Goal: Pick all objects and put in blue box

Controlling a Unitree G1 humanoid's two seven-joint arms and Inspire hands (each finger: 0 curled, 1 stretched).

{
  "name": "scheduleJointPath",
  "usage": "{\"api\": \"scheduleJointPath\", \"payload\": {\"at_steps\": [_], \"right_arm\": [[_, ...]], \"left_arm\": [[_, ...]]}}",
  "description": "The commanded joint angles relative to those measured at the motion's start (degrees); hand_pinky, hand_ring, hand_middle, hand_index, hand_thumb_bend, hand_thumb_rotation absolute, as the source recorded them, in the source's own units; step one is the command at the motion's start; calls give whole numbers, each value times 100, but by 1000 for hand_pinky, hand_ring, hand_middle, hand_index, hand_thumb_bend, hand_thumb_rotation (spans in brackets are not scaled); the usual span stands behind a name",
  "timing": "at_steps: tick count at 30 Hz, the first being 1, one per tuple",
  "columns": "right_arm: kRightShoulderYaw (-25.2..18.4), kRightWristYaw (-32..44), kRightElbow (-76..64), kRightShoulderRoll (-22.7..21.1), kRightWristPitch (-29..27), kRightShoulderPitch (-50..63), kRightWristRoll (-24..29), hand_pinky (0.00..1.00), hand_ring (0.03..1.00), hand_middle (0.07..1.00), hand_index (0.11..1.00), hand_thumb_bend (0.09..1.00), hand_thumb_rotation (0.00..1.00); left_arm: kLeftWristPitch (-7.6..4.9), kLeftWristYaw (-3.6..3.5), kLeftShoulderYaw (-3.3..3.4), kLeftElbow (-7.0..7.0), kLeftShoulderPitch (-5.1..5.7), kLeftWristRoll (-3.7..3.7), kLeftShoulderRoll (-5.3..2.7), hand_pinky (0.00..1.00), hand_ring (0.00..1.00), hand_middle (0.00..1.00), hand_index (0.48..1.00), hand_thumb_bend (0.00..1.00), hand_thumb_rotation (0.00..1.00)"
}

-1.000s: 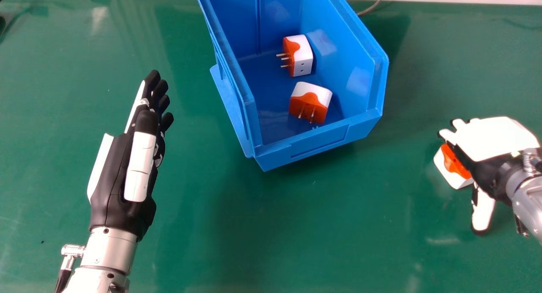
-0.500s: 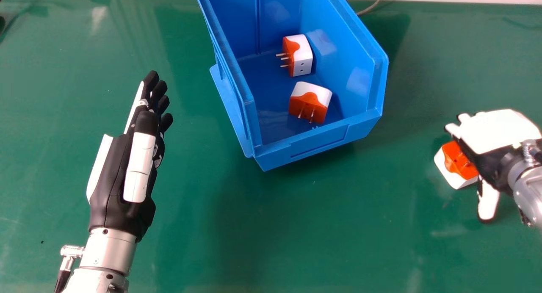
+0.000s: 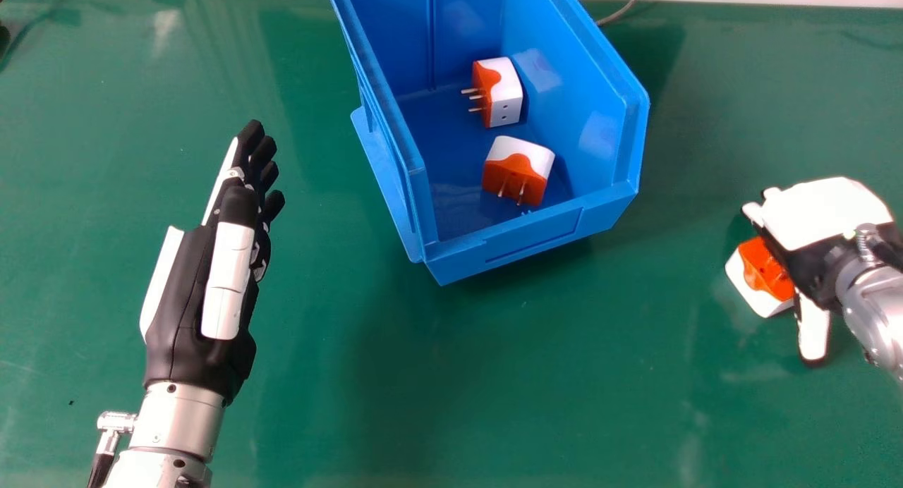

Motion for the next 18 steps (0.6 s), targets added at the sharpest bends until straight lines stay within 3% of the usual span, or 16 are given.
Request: {"api": "scheduleJointPath", "payload": {"at_steps": [1, 7, 11, 18], "right_arm": [[86, -102, 171, 61, 88, -186, -39, 682, 989, 1000, 949, 701, 0], [191, -159, 469, 177, 179, -367, 57, 678, 990, 1000, 953, 684, 0], [303, -191, 608, 190, 193, -395, 21, 679, 992, 1000, 956, 676, 0], [338, -225, 392, 115, 24, -247, 145, 675, 991, 1000, 958, 674, 0]], "left_arm": [[-80, 2, 22, -167, 31, -41, 7, 987, 999, 989, 970, 865, 950], [-109, 6, 19, -213, 98, -10, 15, 987, 1000, 987, 969, 870, 942], [-48, 25, 21, -294, 155, -48, -4, 986, 999, 987, 968, 871, 941], [18, 29, 5, -382, 186, -5, 32, 981, 996, 984, 966, 878, 935]]}}
